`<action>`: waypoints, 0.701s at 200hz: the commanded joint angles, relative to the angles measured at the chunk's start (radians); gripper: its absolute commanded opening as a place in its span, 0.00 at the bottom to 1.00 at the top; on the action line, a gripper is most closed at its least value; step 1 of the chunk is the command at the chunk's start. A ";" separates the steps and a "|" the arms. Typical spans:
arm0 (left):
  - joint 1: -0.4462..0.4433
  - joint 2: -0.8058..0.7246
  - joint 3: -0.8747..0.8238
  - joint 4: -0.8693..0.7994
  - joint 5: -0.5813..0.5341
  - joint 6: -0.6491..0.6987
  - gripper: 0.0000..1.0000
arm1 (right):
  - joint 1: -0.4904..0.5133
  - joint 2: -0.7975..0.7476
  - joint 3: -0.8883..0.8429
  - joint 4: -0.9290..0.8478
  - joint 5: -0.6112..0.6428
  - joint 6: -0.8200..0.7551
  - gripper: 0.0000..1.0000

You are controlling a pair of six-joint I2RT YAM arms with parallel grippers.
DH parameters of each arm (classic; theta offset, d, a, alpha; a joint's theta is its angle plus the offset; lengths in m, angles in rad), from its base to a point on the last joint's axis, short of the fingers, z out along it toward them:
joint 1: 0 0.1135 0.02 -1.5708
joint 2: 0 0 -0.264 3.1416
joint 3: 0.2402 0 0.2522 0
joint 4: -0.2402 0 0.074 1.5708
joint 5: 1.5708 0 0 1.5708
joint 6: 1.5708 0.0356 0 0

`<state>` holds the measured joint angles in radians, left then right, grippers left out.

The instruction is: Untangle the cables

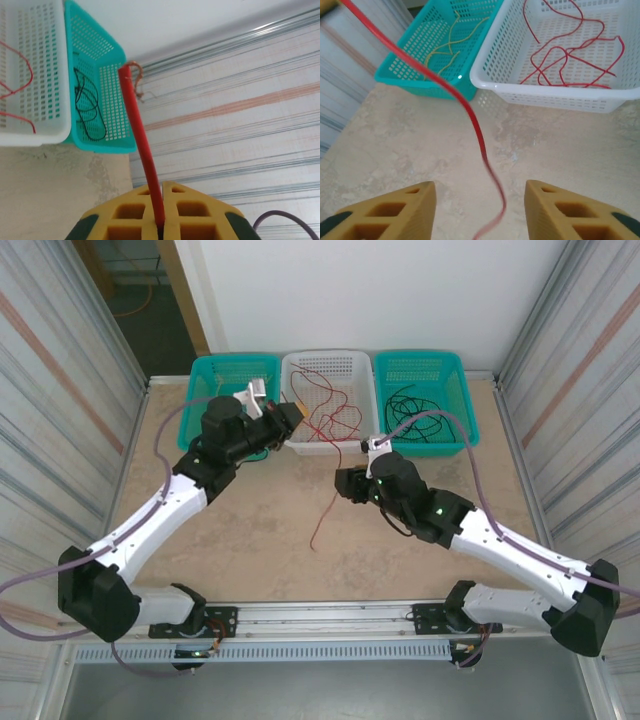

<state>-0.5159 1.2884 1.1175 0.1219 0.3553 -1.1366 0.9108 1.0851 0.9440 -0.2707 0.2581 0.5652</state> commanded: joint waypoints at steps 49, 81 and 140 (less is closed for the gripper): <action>0.012 -0.043 0.131 -0.096 -0.020 0.075 0.00 | 0.037 0.066 -0.062 0.130 -0.032 0.022 0.73; 0.013 -0.060 0.133 -0.101 -0.024 0.060 0.00 | 0.037 0.120 -0.060 0.188 0.020 0.023 0.74; 0.014 -0.110 0.145 -0.122 -0.033 0.043 0.00 | -0.002 0.206 -0.072 0.332 0.050 0.009 0.71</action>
<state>-0.5095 1.2362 1.2221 0.0124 0.3389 -1.0962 0.9283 1.2545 0.8711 -0.0219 0.2752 0.5690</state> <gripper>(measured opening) 0.075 0.725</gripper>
